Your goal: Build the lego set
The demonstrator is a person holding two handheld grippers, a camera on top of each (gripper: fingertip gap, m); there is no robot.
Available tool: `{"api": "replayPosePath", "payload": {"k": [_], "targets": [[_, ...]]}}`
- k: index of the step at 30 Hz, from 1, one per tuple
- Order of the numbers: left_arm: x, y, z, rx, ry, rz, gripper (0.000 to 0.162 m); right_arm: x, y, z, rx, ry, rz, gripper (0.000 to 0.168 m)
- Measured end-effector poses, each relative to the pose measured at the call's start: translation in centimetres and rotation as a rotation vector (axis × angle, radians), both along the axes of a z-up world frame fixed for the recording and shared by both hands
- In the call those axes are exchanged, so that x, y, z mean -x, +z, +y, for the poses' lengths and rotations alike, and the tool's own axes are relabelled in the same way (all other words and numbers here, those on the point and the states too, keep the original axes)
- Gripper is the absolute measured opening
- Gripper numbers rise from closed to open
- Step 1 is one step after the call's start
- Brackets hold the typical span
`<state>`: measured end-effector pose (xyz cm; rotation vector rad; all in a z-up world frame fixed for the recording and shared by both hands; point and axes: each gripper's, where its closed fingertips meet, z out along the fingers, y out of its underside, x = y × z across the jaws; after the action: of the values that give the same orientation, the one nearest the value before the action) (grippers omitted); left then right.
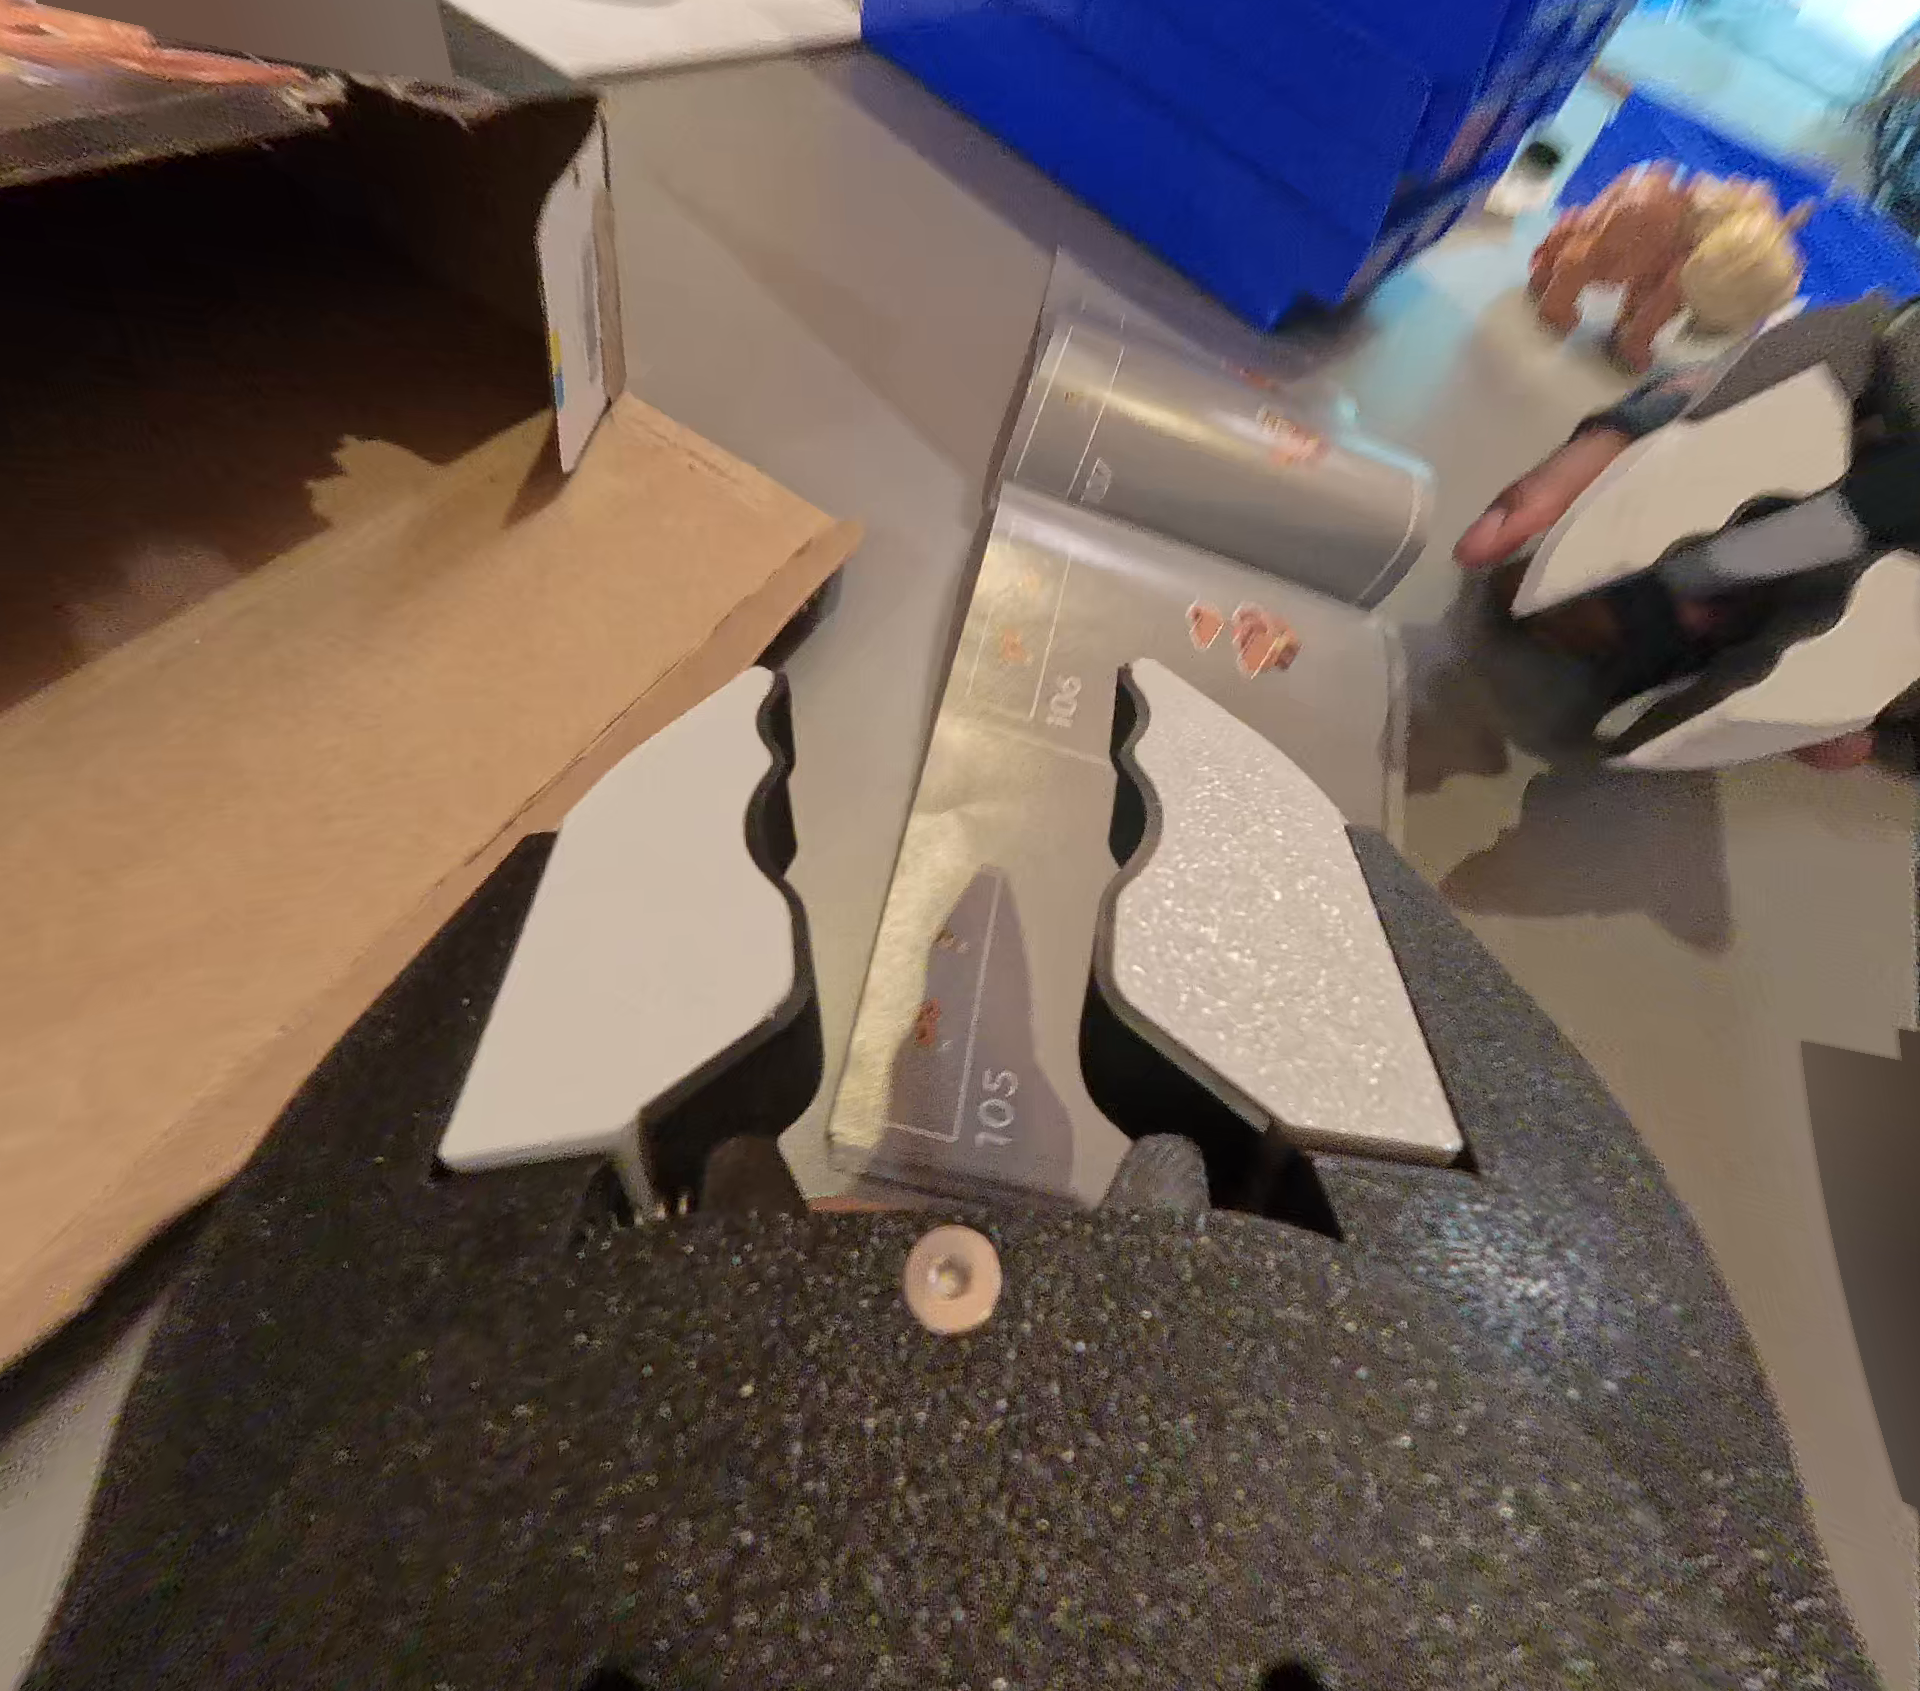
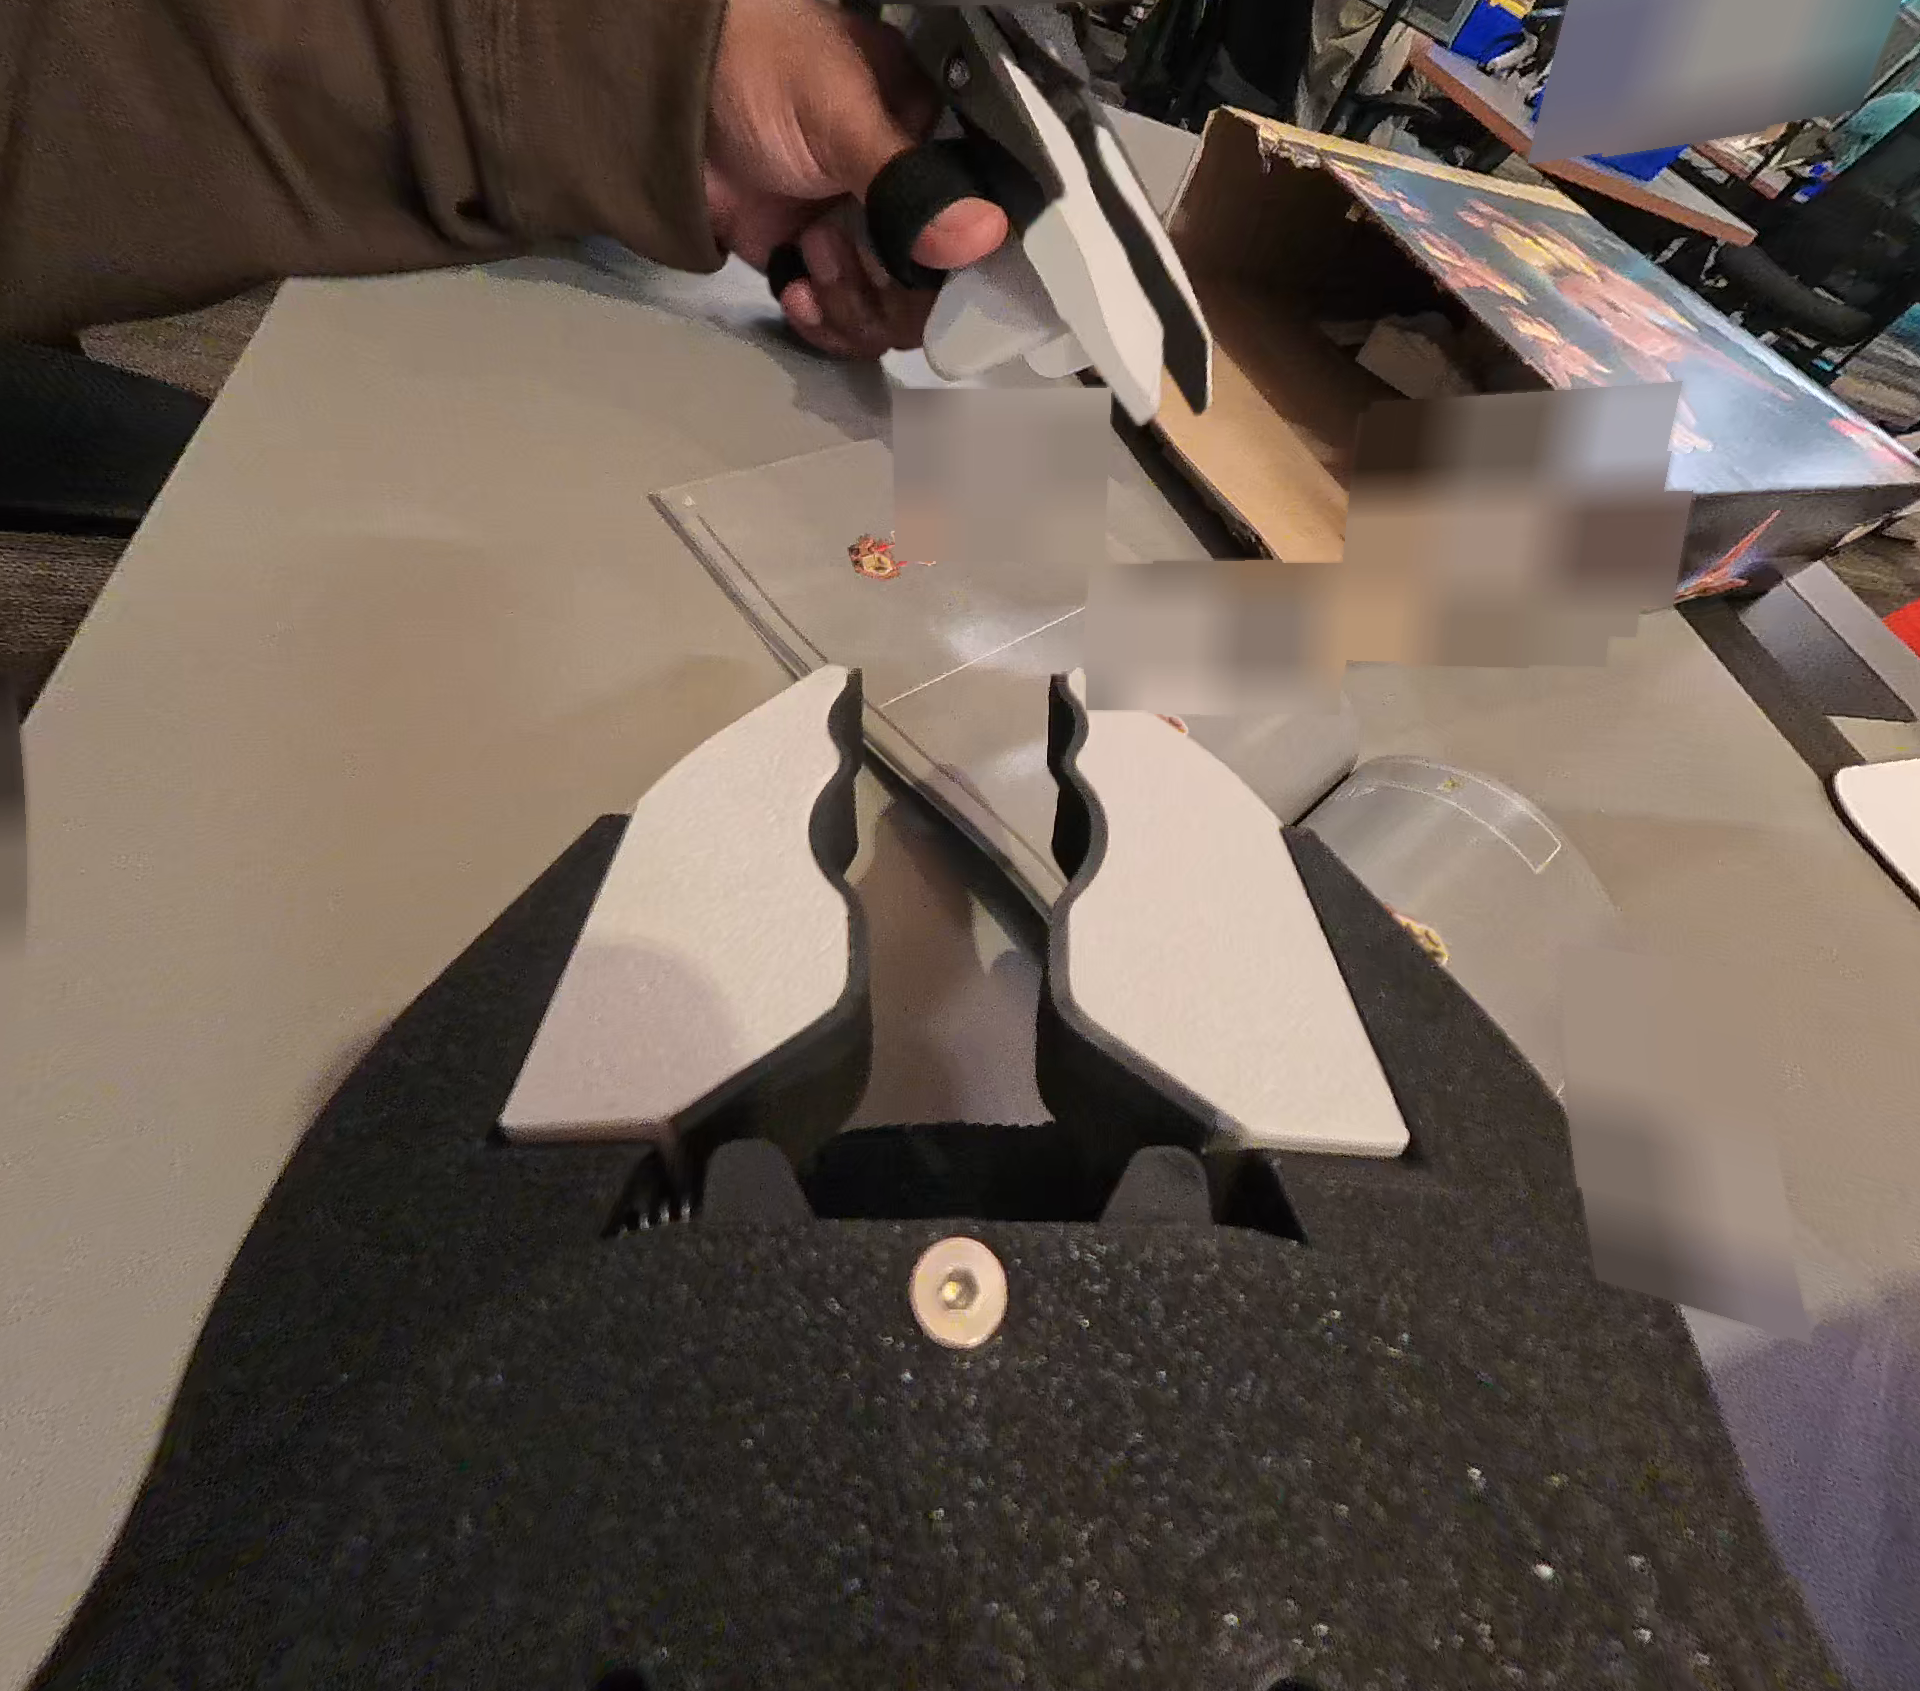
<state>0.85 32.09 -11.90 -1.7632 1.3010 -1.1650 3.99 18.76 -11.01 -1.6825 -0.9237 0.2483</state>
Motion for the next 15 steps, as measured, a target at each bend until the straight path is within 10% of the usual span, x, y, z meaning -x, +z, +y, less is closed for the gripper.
{"api": "replayPosePath", "payload": {"k": [8, 15], "targets": [[-3.4, 3.1, 3.6, -0.273, -0.142, 0.184, 0.066, 2.7, -0.9, 1.7, 0.038, 0.101, -0.065, 0.037], [-2.3, -1.7, -0.4, -0.219, -0.42, 0.254, 0.062, 3.5, -0.5, 1.3, 0.03, 0.136, -0.017, 0.035]]}}
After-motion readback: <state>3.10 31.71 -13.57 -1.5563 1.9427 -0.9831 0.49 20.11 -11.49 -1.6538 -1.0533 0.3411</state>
